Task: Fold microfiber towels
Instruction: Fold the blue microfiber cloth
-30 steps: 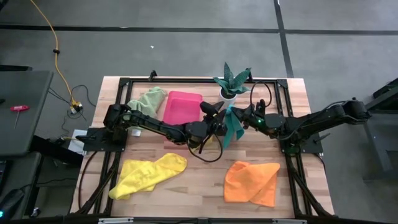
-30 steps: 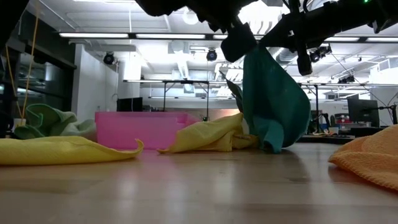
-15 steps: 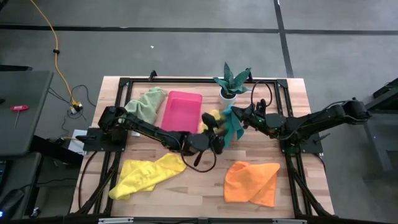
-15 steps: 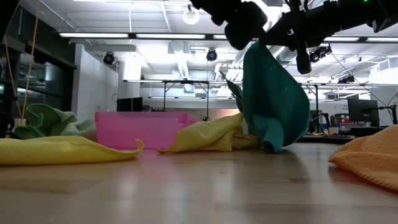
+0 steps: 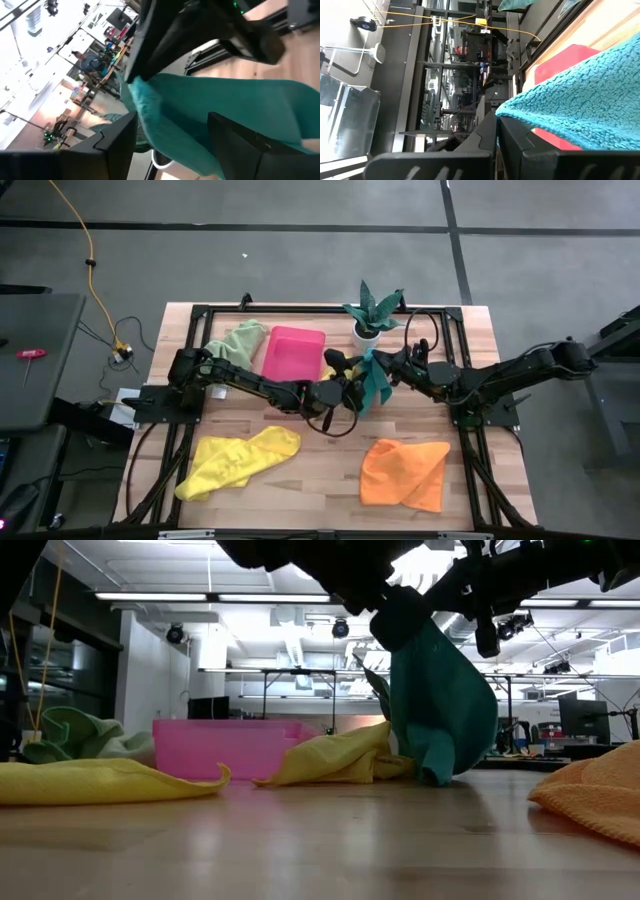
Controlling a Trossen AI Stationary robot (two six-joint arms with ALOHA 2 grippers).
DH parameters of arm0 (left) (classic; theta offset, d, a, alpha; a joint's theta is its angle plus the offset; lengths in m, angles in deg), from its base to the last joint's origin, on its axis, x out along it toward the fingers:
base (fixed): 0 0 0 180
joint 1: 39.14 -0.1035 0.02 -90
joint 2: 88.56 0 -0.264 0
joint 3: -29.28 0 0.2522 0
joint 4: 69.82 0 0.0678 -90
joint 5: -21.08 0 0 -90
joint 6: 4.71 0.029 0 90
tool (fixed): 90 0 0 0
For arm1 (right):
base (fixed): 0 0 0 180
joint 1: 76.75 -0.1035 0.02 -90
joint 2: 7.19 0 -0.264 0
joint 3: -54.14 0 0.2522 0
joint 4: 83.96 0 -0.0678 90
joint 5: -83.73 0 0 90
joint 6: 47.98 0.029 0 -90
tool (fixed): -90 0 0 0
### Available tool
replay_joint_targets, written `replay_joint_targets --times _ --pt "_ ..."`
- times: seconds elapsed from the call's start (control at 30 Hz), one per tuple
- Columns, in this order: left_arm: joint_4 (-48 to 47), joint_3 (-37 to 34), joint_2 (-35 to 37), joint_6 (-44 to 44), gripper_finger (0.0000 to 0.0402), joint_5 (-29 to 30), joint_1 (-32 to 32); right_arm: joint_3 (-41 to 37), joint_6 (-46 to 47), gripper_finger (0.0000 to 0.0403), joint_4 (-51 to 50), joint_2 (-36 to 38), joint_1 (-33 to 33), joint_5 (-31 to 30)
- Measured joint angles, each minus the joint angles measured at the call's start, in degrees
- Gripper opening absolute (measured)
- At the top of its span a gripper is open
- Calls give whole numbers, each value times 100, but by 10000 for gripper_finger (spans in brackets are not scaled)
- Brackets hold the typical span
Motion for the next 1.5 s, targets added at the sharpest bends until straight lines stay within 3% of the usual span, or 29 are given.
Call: replay_joint_targets --times 0.27,0.8,1.2,1.5 --pt "568 1 -2 458 229 -95 -127 0 4 0 0 0 -2 -66" --pt "616 2 -4 642 229 -302 -547 0 1 0 87 0 -1 -81" --pt "1234 2 0 1746 229 97 -241 0 -2 0 87 0 -2 -149" --pt "1264 2 2 1776 229 243 -59 0 -31 0 87 0 0 -192"
